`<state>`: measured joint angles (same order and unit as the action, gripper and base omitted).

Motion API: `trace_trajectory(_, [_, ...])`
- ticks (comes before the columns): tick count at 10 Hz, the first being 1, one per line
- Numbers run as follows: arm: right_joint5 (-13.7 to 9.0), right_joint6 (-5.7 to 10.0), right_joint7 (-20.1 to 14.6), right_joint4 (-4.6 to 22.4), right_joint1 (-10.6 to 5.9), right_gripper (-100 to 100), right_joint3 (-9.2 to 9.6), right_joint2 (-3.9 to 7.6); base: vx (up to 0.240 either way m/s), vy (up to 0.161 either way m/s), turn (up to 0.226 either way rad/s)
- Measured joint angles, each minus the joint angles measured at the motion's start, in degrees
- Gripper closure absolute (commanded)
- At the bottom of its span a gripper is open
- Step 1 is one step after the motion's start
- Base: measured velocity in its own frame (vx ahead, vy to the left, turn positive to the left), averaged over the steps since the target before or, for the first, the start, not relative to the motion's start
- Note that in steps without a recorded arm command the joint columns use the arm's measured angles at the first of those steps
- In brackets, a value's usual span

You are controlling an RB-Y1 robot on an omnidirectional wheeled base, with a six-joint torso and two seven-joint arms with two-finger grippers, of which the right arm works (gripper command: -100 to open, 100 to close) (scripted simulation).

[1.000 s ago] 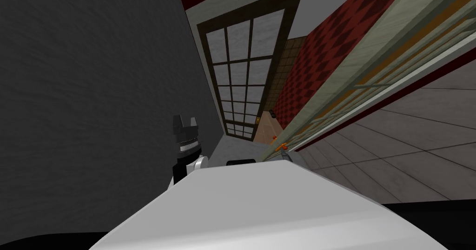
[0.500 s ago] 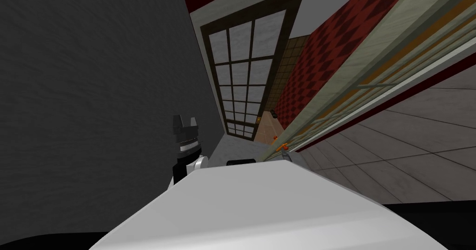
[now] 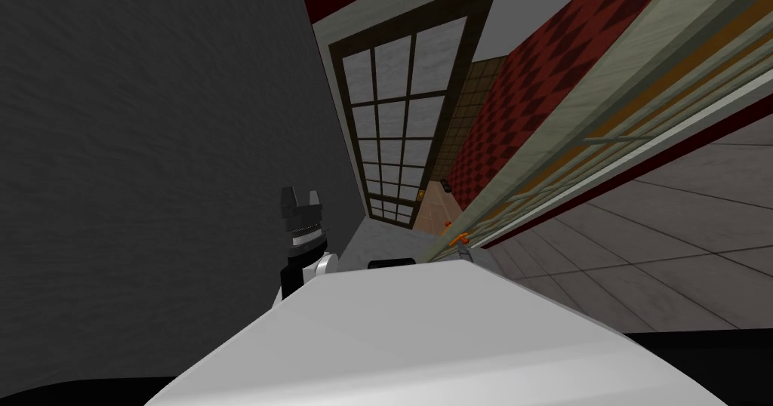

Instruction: Pull the door open

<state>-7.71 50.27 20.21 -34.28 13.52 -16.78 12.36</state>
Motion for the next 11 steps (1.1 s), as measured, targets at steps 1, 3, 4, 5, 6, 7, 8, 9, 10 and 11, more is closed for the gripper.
trace_trajectory(1, [-0.07, 0.33, -0.31, 0.58, -0.05, 100, -0.07, 0.0, 0.001, -0.017, -0.016])
trace_trajectory(3, [-0.09, 0.89, -0.2, 1.71, -0.48, 100, -0.12, -0.11, -0.002, 0.001, 0.013])
trace_trajectory(4, [-0.09, 0.59, -0.31, 0.57, 0.55, 100, -0.12, -0.2, 0.005, 0.003, -0.013])
trace_trajectory(5, [-0.03, -0.7, -0.33, -1.62, 1.61, 100, -0.01, -0.39, -0.007, 0.014, -0.034])
trace_trajectory(6, [-0.02, -2.43, -0.05, -4.41, 2.27, 100, 0.04, -0.76, -0.014, 0.004, -0.002])
trace_trajectory(7, [-0.03, -3.1, 0.1, -5.68, 2.56, 100, 0.07, -0.94, -0.045, 0.014, 0.071])
trace_trajectory(8, [0.02, -2.95, -0.46, -6.16, 2.58, 100, 0.6, -1.06, -0.06, 0.005, 0.051])
trace_trajectory(9, [0.02, -2.61, -1.26, -6.13, 2.34, 100, 1.05, -1.02, -0.049, -0.017, 0.04])
trace_trajectory(10, [-0.07, -2.37, -2.2, -5.94, 2.07, 100, 1.45, -0.99, -0.045, -0.023, 0.046])
trace_trajectory(11, [-0.22, -2.33, -3.32, -5.91, 1.87, 100, 1.86, -0.92, -0.047, -0.019, 0.046])
